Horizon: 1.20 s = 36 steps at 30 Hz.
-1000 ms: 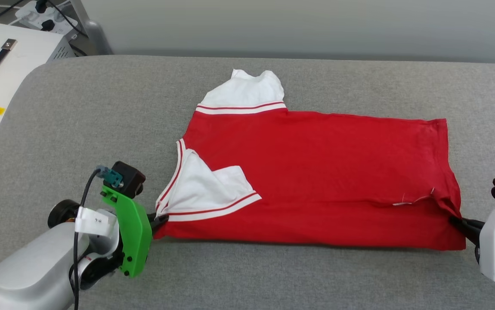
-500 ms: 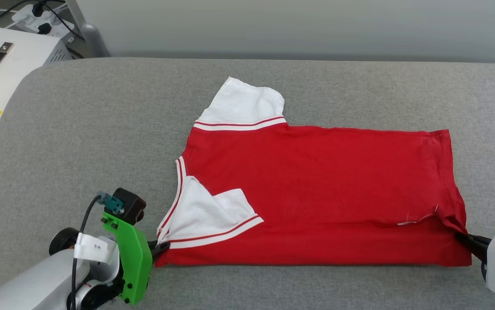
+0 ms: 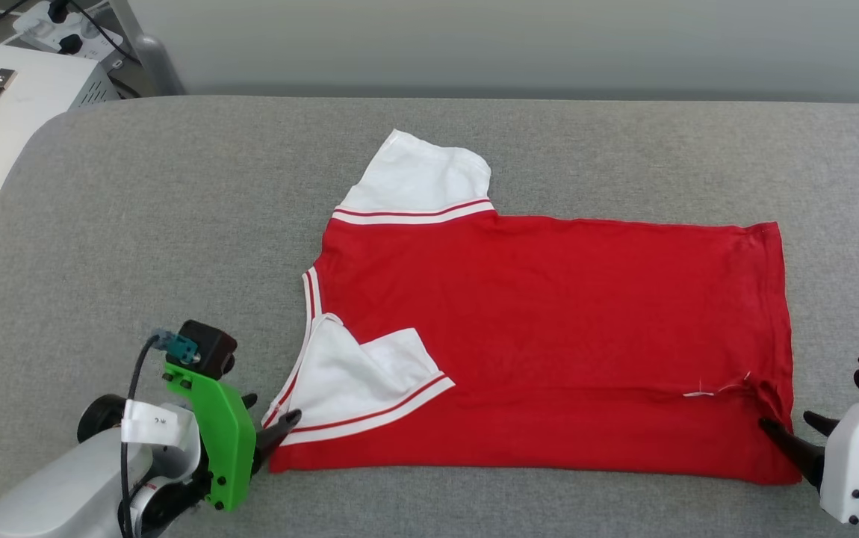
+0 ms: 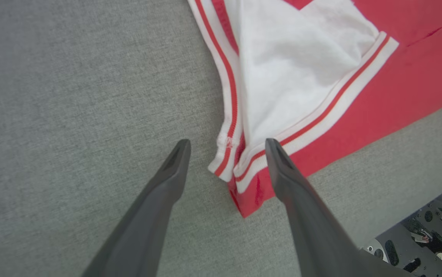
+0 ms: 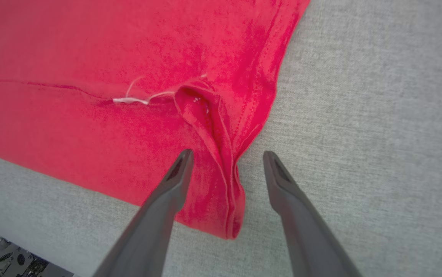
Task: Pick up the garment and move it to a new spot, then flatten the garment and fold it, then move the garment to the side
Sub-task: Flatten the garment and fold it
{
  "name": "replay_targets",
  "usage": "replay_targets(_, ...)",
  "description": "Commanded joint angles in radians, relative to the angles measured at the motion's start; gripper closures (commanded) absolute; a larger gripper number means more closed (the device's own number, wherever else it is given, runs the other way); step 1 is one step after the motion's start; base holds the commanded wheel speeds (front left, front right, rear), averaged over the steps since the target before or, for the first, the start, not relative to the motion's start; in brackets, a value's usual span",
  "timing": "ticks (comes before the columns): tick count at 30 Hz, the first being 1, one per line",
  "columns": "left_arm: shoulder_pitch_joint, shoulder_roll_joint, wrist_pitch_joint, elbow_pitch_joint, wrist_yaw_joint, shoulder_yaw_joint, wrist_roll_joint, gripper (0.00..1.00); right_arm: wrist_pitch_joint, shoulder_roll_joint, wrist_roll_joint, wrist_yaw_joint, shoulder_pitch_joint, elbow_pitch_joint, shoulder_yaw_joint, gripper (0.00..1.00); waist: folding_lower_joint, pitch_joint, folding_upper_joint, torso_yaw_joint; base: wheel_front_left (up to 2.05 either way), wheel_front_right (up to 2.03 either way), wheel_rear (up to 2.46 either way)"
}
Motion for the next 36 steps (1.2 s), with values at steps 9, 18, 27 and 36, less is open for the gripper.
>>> replay_targets(9,-0.084,0.042,-0.129,-0.01,0.014,0.086,0.049,0.0,-0.297,0.033,-0.144,-0.001,-0.054,-0.068,-0.104,0.0,0.0,-0.019,0.0,-0.007,0.0,0.0,0.0)
replay_targets(18,-0.281,-0.008,-0.194,0.045,0.01,0.13,0.147,0.0,-0.505,0.151,-0.285,-0.001,-0.083,-0.176,-0.211,0.0,0.0,0.035,0.0,-0.045,0.0,0.0,0.0)
replay_targets(27,-0.634,-0.128,-0.048,0.227,-0.074,0.146,0.16,0.0,-0.568,0.261,-0.37,-0.001,-0.123,-0.308,-0.234,0.0,0.0,0.234,0.0,-0.131,0.0,0.0,0.0)
replay_targets(36,-0.941,-0.221,0.319,0.421,-0.107,0.094,0.114,0.0,-0.587,0.279,-0.391,-0.001,-0.205,-0.339,-0.209,0.0,0.0,0.428,0.0,-0.2,0.0,0.0,0.0)
